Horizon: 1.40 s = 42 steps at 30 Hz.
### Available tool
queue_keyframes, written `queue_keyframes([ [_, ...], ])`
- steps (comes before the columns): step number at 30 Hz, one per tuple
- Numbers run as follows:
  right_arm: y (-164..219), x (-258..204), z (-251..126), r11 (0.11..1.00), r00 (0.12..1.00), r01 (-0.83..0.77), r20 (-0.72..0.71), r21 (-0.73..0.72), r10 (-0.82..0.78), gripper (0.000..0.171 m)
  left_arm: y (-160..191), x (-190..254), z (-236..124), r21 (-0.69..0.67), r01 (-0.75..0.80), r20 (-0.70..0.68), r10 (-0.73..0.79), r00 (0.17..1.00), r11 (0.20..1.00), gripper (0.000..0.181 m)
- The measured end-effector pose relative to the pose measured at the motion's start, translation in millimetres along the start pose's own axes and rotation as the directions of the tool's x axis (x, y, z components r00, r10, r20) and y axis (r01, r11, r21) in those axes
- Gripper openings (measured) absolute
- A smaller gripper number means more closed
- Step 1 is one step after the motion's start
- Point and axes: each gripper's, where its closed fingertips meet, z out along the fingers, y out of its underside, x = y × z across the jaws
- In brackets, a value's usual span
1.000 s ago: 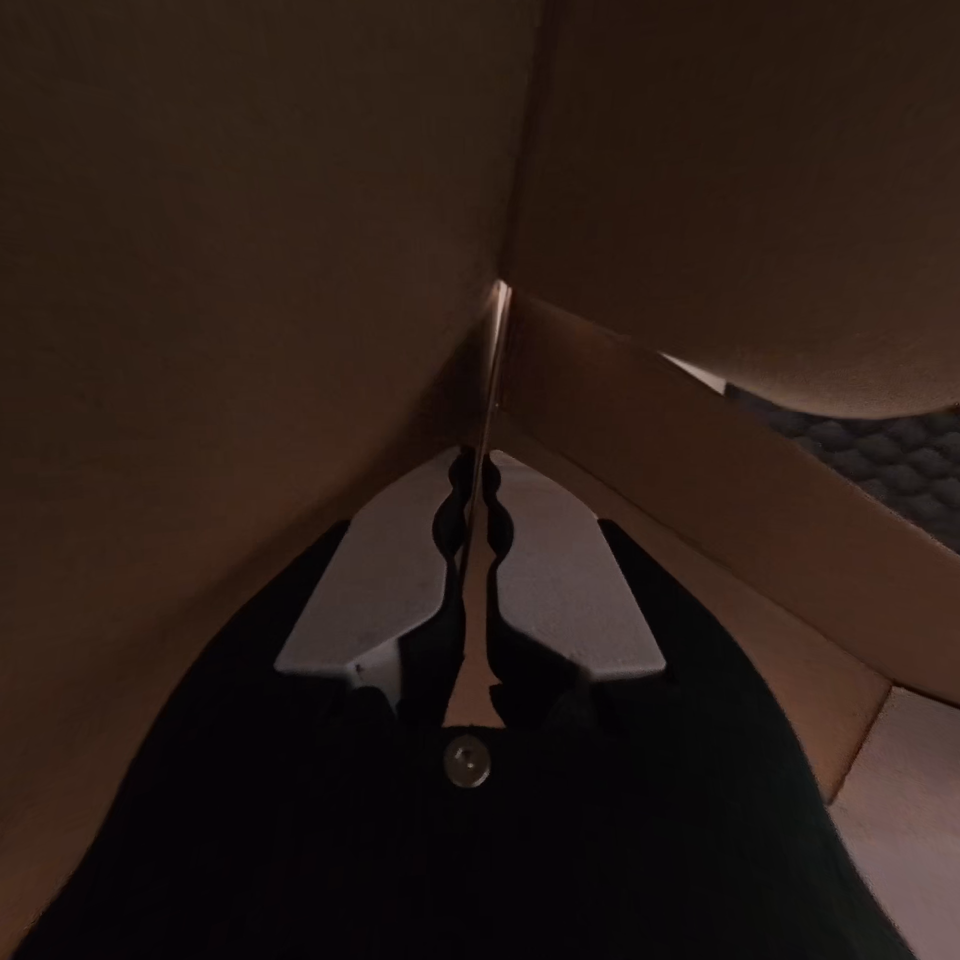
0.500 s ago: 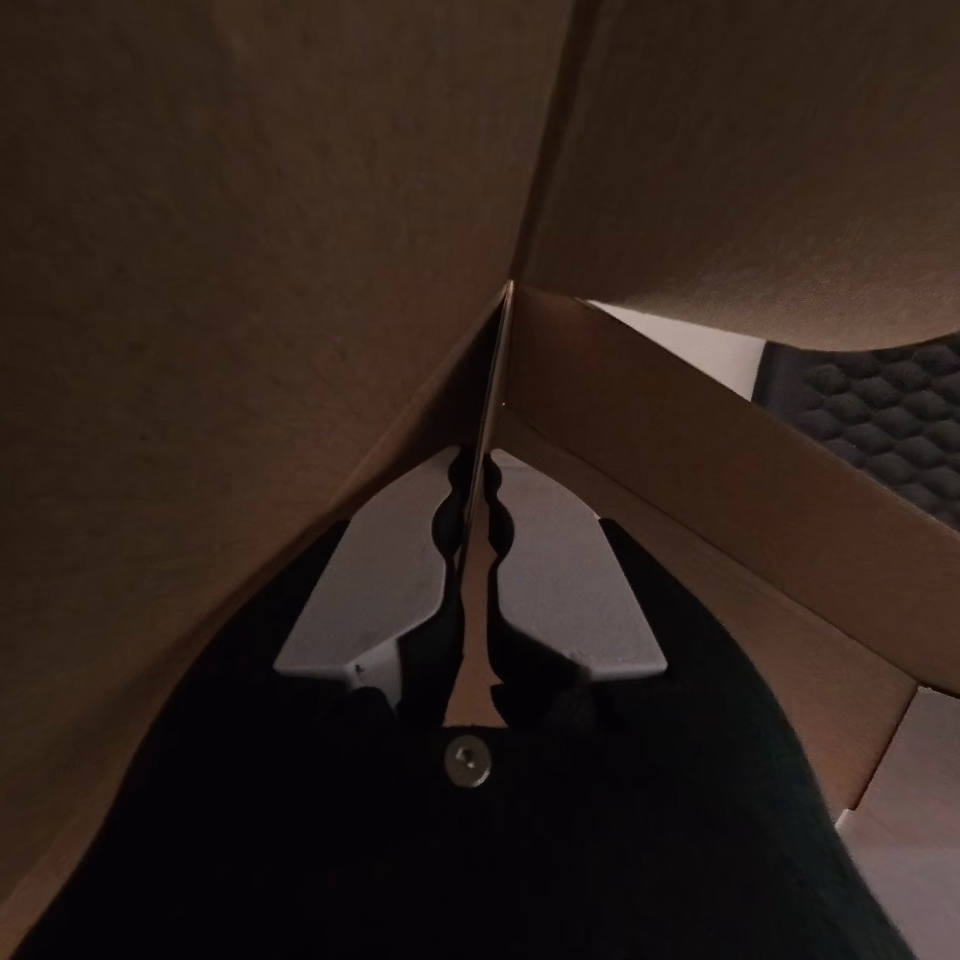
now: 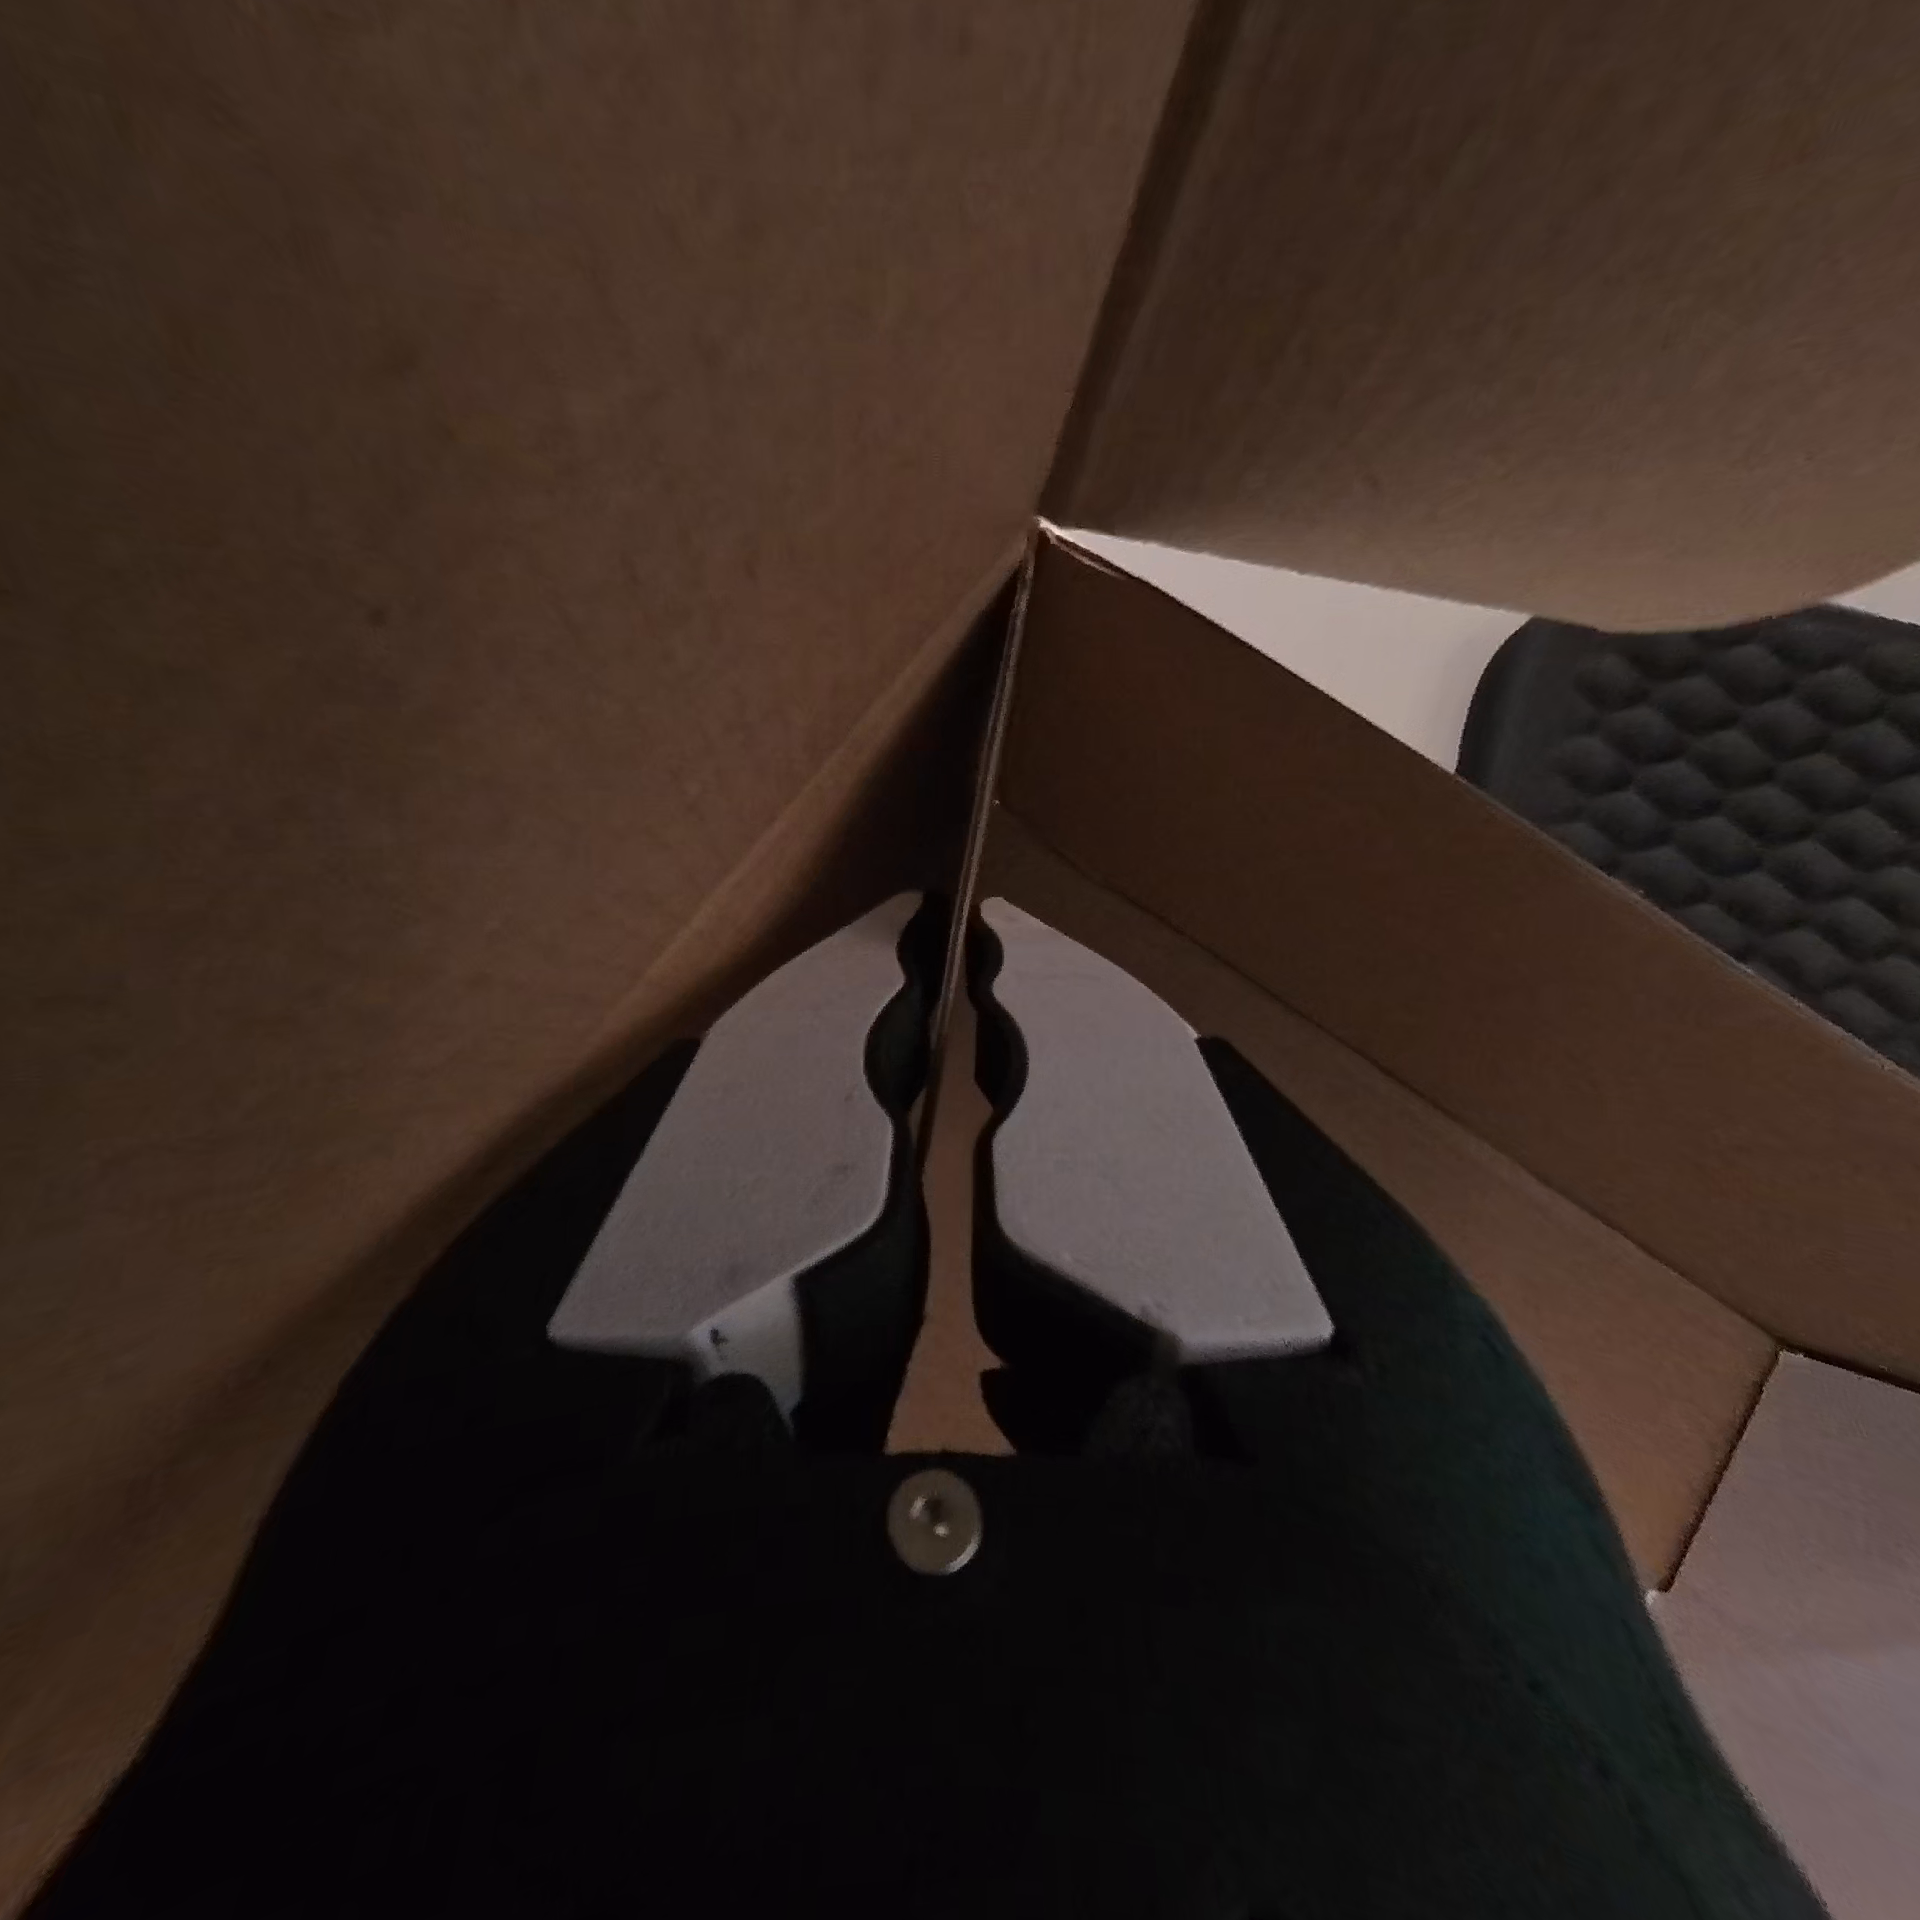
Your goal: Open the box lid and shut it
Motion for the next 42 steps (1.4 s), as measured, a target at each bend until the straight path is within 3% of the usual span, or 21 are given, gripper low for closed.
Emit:
queue_keyframes([
  [1, 0.5, -1.9, 0.6, 1.0, 1.0, 0.002, 0.003, 0.0, -0.002, 0.005, 0.0, -1.6, 0.3, 0.0, 0.009, 0.007, -0.009, 1.0, 1.0, 0.003],
  [8, 6.8, -20.8, 1.6, 1.0, 0.999, -0.003, -0.043, -0.031, 0.002, 0.004, -1.1, -10.6, 0.7, 0.016, 0.022, 0.049, -0.023, 0.999, 1.0, 0.007],
  [14, 7.9, -30.3, 0.7, 0.989, 0.991, -0.043, -0.128, -0.141, 0.025, 0.004, -0.5, -10.9, 1.0, 0.02, 0.035, 0.039, -0.036, 0.999, 0.999, 0.008],
  [22, 9.6, -34.9, 1.9, 0.986, 0.983, -0.1, -0.166, -0.135, 0.077, 0.003, 0.0, -10.9, 1.2, 0.021, 0.035, 0.033, -0.036, 0.999, 0.999, 0.008],
  [33, 11.7, -33.2, -0.1, 0.958, 0.978, -0.062, -0.209, -0.28, 0.002, 0.004, 0.3, -8.3, 0.9, 0.022, 0.034, 0.02, -0.034, 0.999, 0.999, 0.007],
  [42, 14.4, -26.7, -4.4, 0.996, 0.979, 0.065, -0.192, -0.06, -0.075, 0.005, -1.5, 4.8, 3.5, 0.016, -0.011, -0.066, 0.012, 0.998, 1.0, 0.002],
])
